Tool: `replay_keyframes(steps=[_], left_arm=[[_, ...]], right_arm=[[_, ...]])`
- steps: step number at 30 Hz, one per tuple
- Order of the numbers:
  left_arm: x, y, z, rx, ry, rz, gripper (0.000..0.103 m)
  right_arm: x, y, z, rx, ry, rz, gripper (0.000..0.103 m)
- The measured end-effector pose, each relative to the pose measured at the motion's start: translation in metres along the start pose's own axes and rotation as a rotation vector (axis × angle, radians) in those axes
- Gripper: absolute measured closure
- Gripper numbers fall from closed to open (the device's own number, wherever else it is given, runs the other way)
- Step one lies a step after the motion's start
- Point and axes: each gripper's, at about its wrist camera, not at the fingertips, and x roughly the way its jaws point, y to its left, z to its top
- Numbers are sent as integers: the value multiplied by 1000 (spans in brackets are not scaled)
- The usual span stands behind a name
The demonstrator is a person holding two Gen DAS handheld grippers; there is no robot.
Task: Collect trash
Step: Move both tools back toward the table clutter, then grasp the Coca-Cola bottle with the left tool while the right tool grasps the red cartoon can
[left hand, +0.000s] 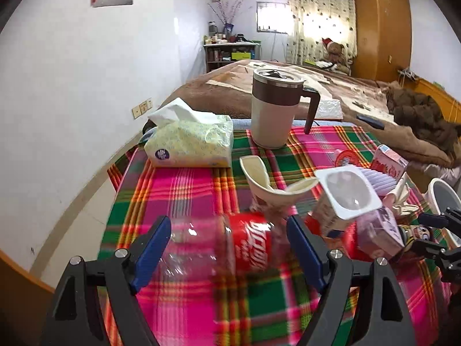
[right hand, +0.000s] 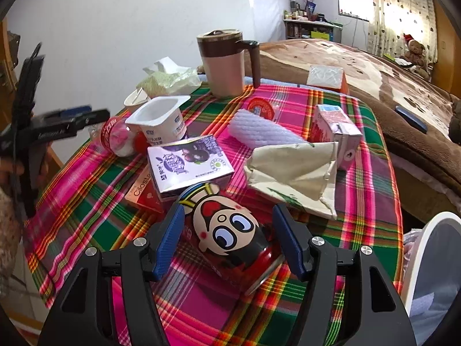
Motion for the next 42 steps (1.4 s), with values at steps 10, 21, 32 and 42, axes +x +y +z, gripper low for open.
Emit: replay_keyframes(steps=[10,21,32,42], left_arm=[[23,9,3,87,90,-91,13],[6,-10,-11,177,138,-115,12],[20,-13,11,271,126,-113,12],[45,-10,-4,317,249,-173,12]], right_arm=[[6,5,-5,-14,45,-7,38],[4,2,-11,3,59,-11,38],[4,1,-12,11,60,-16,38],[7,0,-11,7,72,-15,38]])
